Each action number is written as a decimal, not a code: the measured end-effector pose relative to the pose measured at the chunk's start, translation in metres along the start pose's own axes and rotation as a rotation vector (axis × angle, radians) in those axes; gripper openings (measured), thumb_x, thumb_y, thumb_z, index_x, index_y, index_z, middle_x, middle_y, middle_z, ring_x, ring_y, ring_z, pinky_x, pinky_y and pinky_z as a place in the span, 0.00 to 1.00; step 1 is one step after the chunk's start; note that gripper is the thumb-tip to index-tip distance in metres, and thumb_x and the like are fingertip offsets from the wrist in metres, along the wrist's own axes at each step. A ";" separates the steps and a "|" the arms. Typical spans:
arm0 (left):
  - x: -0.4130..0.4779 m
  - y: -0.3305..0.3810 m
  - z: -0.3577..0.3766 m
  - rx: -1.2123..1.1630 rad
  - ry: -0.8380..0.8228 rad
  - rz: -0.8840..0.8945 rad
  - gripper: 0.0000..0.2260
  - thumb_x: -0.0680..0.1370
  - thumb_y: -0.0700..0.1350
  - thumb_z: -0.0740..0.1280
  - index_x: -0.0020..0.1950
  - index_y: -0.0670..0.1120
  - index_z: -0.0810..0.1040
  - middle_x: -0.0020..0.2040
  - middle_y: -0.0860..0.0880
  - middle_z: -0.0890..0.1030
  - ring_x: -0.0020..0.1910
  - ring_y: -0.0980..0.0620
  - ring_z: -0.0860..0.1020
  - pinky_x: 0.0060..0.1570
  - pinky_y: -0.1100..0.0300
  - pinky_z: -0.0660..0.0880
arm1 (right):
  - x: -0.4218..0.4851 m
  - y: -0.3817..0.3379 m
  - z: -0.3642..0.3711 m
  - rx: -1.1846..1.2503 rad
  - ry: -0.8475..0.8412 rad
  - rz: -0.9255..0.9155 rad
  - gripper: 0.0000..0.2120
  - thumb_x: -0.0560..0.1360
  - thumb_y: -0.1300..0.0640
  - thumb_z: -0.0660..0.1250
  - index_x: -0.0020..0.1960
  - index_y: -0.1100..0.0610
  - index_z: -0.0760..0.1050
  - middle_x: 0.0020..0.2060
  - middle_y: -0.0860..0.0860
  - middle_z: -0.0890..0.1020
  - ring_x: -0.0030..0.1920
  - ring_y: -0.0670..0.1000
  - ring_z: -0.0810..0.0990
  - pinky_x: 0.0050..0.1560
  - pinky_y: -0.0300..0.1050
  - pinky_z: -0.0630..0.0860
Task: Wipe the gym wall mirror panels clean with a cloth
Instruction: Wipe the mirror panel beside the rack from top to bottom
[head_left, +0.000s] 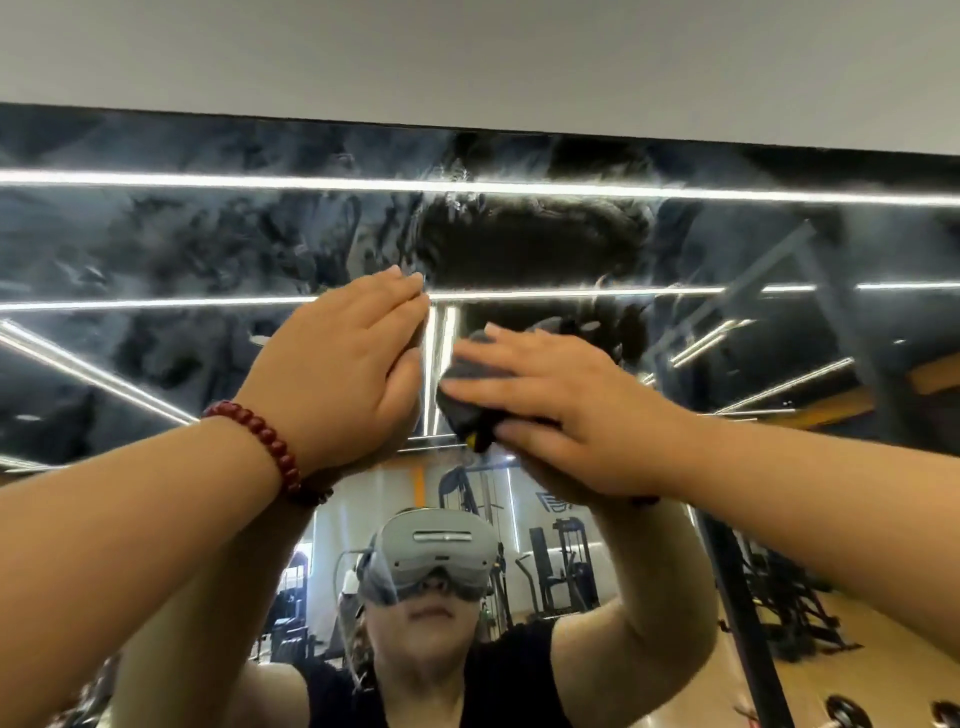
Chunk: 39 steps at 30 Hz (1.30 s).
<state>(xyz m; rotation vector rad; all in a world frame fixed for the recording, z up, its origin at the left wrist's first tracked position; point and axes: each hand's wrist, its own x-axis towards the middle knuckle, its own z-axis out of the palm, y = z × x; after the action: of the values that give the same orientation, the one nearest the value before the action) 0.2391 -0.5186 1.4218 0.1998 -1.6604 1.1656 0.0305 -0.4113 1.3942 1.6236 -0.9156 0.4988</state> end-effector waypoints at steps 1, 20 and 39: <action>-0.003 0.002 -0.001 0.017 -0.015 0.036 0.25 0.78 0.49 0.54 0.66 0.35 0.76 0.67 0.37 0.76 0.68 0.39 0.74 0.69 0.54 0.60 | -0.018 -0.009 0.004 -0.003 -0.059 -0.089 0.22 0.82 0.48 0.56 0.75 0.44 0.65 0.77 0.47 0.64 0.78 0.49 0.57 0.75 0.44 0.49; -0.087 0.039 -0.007 0.101 -0.242 0.023 0.33 0.78 0.58 0.54 0.76 0.36 0.64 0.77 0.39 0.63 0.76 0.42 0.62 0.73 0.47 0.54 | -0.039 -0.025 0.004 -0.012 -0.012 0.122 0.23 0.82 0.49 0.56 0.76 0.44 0.63 0.77 0.48 0.63 0.78 0.52 0.58 0.75 0.47 0.50; -0.109 0.068 -0.008 0.058 -0.252 0.007 0.34 0.77 0.58 0.56 0.76 0.36 0.63 0.77 0.39 0.63 0.76 0.42 0.61 0.73 0.46 0.56 | -0.064 -0.003 -0.007 -0.005 0.028 0.349 0.24 0.81 0.50 0.56 0.76 0.43 0.60 0.78 0.48 0.59 0.79 0.53 0.53 0.78 0.56 0.49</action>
<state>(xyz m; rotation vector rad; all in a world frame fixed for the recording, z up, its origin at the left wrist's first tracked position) 0.2492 -0.5204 1.2939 0.3914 -1.8482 1.2344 -0.0050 -0.3857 1.3471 1.4530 -1.1847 0.7559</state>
